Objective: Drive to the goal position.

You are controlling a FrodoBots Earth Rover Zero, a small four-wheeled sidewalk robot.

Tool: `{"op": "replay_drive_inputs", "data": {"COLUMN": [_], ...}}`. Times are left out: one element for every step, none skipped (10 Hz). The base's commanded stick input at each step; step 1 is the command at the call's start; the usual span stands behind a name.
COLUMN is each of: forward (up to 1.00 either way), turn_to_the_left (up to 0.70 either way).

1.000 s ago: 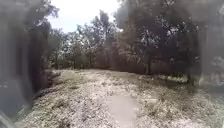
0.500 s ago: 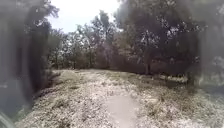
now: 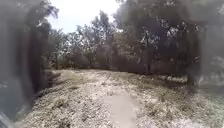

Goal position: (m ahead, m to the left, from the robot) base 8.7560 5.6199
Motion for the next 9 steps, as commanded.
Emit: {"op": "replay_drive_inputs", "data": {"forward": [0.85,0.85,0.85,0.85,0.85,0.85,0.85,0.85,0.85], "turn_to_the_left": [0.00,0.00,0.00,0.00,0.00,0.00,0.00,0.00,0.00]}}
